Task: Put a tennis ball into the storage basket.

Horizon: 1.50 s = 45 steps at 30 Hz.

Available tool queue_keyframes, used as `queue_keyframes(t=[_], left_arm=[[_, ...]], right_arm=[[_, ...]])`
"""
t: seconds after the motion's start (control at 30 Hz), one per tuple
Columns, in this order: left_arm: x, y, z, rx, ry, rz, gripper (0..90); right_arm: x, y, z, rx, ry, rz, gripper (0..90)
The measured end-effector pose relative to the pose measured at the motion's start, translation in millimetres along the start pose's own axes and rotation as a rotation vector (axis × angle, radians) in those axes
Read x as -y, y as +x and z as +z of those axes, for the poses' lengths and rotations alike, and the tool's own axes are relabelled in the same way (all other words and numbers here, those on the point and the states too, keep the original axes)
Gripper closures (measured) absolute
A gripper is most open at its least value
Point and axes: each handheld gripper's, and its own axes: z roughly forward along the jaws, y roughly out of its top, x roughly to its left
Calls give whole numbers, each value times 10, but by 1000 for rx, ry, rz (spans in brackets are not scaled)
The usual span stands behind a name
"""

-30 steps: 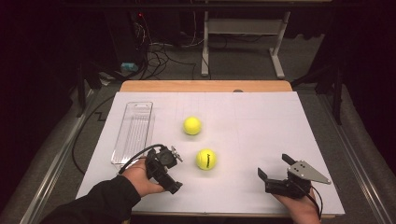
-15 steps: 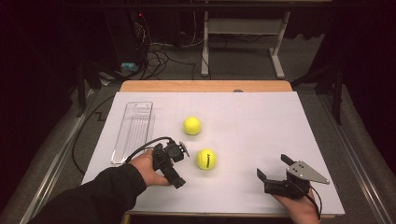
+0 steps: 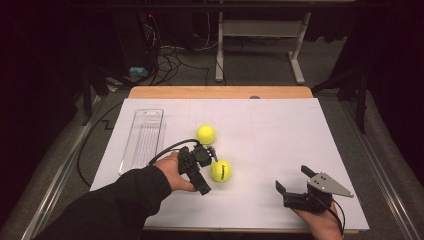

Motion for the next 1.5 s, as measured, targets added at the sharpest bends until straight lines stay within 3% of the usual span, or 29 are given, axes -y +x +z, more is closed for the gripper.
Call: queue_keyframes(t=[0.63,0.87,1.03,1.27,1.5], left_arm=[[-387,67,189,46,-34,-10,5],[-496,80,317,46,-13,-20,15],[-526,88,367,41,-6,-30,69],[-527,122,370,50,-17,-50,249],[-525,120,353,47,-25,-63,266]], right_arm=[[21,-7,13,-1,8,6,0],[26,-6,18,-1,11,1,0],[32,-9,22,-3,13,2,0],[32,-6,21,-4,12,4,0],[33,1,21,-4,13,4,0]])
